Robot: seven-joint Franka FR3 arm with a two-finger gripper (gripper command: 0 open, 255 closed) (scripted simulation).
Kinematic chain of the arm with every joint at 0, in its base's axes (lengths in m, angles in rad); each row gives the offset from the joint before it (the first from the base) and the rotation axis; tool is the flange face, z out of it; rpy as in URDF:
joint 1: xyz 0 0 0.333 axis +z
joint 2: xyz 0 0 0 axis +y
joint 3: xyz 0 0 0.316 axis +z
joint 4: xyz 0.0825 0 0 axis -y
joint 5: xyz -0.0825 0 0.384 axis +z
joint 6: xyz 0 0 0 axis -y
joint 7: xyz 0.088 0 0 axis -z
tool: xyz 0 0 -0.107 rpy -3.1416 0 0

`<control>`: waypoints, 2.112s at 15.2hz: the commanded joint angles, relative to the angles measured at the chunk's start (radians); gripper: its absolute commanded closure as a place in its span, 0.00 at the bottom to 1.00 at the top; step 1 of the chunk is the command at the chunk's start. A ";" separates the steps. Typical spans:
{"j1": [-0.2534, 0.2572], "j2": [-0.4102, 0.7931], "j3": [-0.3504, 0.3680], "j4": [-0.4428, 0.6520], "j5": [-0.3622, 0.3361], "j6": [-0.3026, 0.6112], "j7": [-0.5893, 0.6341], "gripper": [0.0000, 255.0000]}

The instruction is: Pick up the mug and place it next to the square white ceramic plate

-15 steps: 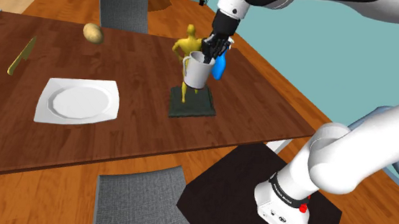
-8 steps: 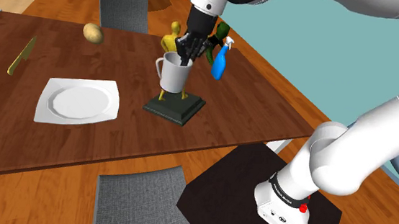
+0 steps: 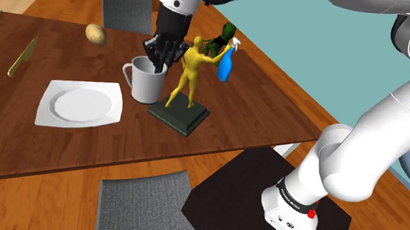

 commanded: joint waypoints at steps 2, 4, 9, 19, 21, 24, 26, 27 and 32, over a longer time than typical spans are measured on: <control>0.031 0.077 0.036 0.102 -0.021 -0.022 0.076 1.00; 0.038 0.095 0.042 0.110 -0.026 -0.012 0.090 1.00; 0.039 0.103 0.043 0.051 -0.027 0.054 0.089 1.00; 0.041 0.133 0.043 -0.048 -0.032 0.183 0.089 1.00; 0.041 0.142 0.043 -0.065 -0.034 0.209 0.090 1.00; 0.042 0.156 0.043 -0.089 -0.037 0.247 0.091 1.00; 0.042 0.167 0.043 -0.104 -0.040 0.272 0.092 1.00; 0.043 0.172 0.043 -0.111 -0.041 0.285 0.092 1.00; 0.044 0.203 0.043 -0.144 -0.049 0.347 0.096 1.00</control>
